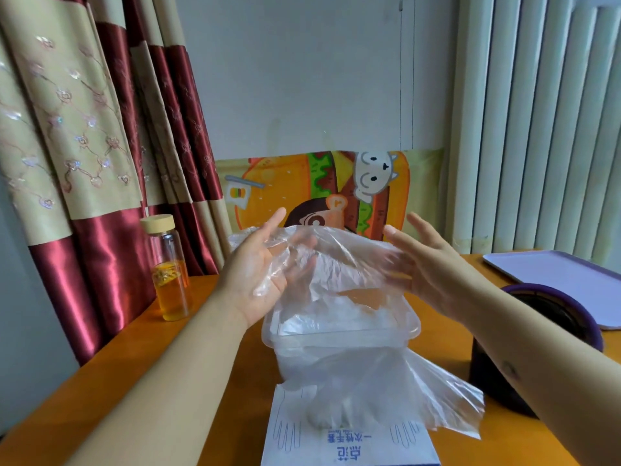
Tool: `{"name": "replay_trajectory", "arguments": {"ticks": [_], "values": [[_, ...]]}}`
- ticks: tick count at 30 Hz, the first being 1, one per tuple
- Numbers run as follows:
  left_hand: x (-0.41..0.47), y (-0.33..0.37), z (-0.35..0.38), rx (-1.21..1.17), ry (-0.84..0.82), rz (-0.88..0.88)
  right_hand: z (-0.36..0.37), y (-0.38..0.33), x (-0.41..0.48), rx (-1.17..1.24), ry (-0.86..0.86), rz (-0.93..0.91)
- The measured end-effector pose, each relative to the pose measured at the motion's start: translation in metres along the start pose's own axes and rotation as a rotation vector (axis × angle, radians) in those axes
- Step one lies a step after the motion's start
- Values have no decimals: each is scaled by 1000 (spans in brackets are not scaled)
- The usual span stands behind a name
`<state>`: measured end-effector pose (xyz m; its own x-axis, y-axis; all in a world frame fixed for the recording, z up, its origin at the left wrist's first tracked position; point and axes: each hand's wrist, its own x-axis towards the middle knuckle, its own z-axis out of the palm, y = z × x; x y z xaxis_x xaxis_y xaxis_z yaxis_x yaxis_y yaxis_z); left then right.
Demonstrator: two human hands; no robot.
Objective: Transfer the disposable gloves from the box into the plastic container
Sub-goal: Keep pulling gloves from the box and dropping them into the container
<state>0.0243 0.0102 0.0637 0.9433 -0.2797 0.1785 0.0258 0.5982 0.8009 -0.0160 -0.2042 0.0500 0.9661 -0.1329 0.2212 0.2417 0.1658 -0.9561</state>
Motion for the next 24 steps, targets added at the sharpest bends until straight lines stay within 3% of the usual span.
{"name": "replay_trajectory", "arguments": {"ticks": [4, 7, 9, 11, 13, 16, 18, 20, 22, 24], "values": [[15, 2, -3, 42, -85, 33, 15, -15, 22, -206, -24, -223], [27, 5, -11, 175, -117, 102, 16, -19, 41, -366, -17, -292], [36, 0, -22, 420, -64, 160, 11, -16, 49, -434, -17, -258], [46, -10, -35, 889, 5, 192, 4, -5, 54, -632, -45, -179], [56, -25, -50, 1254, 19, 82, -2, 14, 57, -918, -98, -72], [71, -33, -71, 1380, 153, -84, -7, 43, 63, -1212, -180, 41], [78, -26, -76, 1386, 320, 113, -7, 56, 67, -1313, -244, 65], [78, -17, -68, 1429, 414, 454, -6, 64, 69, -1405, -295, 67], [73, -16, -46, 1508, 218, 685, -3, 66, 71, -1507, -340, 78], [71, -27, -26, 1652, -167, 553, 0, 71, 74, -1630, -402, 124]]}}
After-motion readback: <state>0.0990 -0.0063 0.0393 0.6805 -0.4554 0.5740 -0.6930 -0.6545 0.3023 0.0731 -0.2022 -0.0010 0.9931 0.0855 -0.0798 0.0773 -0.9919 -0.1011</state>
